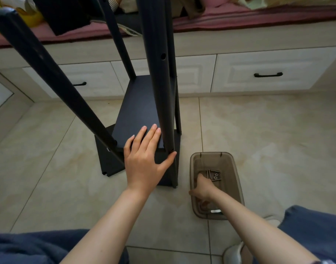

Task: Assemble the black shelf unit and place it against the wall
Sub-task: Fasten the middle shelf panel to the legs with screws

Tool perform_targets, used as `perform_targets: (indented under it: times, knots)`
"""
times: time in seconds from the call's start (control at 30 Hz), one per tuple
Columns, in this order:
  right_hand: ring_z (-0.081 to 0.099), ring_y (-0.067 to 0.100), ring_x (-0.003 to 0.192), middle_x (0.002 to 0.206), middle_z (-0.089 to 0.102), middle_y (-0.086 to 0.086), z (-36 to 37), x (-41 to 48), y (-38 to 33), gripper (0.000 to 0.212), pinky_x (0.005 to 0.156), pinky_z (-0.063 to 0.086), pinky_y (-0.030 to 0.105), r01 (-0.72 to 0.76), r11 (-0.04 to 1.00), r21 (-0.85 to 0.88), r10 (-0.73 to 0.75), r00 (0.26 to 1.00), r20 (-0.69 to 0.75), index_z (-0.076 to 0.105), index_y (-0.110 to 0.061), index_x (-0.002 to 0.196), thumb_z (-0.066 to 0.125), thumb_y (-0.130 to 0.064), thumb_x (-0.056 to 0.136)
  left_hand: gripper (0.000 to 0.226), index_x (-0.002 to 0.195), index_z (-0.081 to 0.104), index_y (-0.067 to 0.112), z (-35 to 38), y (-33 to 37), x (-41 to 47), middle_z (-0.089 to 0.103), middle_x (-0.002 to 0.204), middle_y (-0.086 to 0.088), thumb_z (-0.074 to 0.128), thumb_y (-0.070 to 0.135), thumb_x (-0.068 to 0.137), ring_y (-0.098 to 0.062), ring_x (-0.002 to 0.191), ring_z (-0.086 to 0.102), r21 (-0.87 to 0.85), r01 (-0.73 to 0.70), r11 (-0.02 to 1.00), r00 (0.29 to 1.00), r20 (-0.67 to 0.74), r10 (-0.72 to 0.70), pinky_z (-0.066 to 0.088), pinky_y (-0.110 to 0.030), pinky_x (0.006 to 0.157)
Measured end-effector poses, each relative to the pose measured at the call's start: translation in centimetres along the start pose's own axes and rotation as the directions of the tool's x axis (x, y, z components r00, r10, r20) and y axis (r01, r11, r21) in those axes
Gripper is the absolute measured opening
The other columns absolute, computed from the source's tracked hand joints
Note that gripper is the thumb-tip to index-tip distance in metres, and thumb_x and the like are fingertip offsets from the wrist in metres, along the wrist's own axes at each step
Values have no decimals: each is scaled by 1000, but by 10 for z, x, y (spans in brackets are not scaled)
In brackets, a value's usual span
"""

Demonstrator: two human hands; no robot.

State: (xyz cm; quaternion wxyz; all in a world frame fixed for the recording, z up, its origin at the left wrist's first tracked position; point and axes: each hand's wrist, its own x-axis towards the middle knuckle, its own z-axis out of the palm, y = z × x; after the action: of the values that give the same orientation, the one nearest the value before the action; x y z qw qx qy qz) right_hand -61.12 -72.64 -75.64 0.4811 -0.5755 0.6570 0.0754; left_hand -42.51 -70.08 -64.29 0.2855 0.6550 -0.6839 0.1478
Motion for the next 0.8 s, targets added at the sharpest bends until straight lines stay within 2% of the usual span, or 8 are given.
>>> perform_targets:
  times: [0.1, 0.2, 0.37, 0.43, 0.5, 0.6, 0.73, 0.8]
  knots:
    - [56, 32, 124, 144, 46, 17, 12, 0, -5, 76, 93, 55, 37, 30, 1000, 7, -30, 998, 50, 30, -4, 147, 73, -26, 88, 66, 136, 62, 13, -1, 1, 0, 60, 142, -2, 54, 61, 91, -22, 141, 45, -6, 8, 1000, 1000, 2, -8, 25, -41, 117]
    - [58, 30, 120, 139, 52, 16, 19, 3, -8, 70, 92, 55, 37, 53, 999, 9, -54, 995, 81, 37, -5, 144, 71, -33, 89, 66, 136, 62, 12, -2, 2, 0, 60, 142, -3, 54, 60, 91, -23, 140, 46, -11, 9, 1000, 1000, -3, -9, 24, -40, 116]
    - [61, 32, 116, 130, 61, 17, 11, 17, -2, 59, 97, 52, 42, 50, 988, 143, -59, 996, 63, 51, -2, 136, 40, -50, 102, 67, 136, 62, 12, -3, 3, 0, 60, 142, -3, 55, 60, 91, -23, 141, 45, -27, 18, 999, 1000, 8, -18, 19, -35, 118]
    - [62, 32, 113, 123, 64, 16, 3, 24, 4, 48, 93, 51, 40, 42, 991, 130, -45, 999, 21, 57, -4, 126, 39, -43, 105, 66, 136, 62, 12, -4, 4, 1, 60, 142, -3, 55, 60, 90, -22, 141, 44, -35, 20, 999, 1000, 9, -20, 16, -32, 119]
    - [63, 27, 101, 108, 67, 12, -1, 31, 10, 29, 82, 50, 33, 42, 996, 77, -41, 999, -14, 63, -11, 103, 44, -32, 104, 66, 135, 62, 12, -5, 4, 1, 59, 142, -3, 56, 59, 91, -22, 141, 44, -42, 19, 999, 1000, 6, -19, 14, -29, 119]
    - [59, 20, 84, 88, 62, 4, -2, 39, 14, 26, 72, 45, 26, 25, 999, -21, -26, 999, -35, 55, -16, 78, 49, -23, 102, 65, 134, 63, 11, -4, 3, 1, 59, 142, -2, 56, 59, 91, -21, 142, 43, -39, 16, 999, 1000, -2, -16, 13, -28, 119]
    - [62, 27, 103, 114, 66, 12, 4, 53, 18, 14, 90, 49, 34, 70, 991, -117, -79, 995, -69, 61, -12, 98, 47, -15, 100, 63, 133, 64, 11, -3, 3, 0, 60, 142, -2, 59, 58, 91, -20, 142, 43, -46, 6, 999, 1000, -6, -6, 18, -31, 119]
    - [59, 29, 115, 129, 61, 15, 7, 57, 21, 24, 100, 46, 37, 121, 973, -197, -132, 990, -45, 62, -9, 118, 46, -11, 100, 62, 133, 64, 11, -2, 2, 1, 60, 142, -1, 61, 57, 91, -20, 142, 44, -41, 0, 999, 1000, -9, 0, 21, -33, 118]
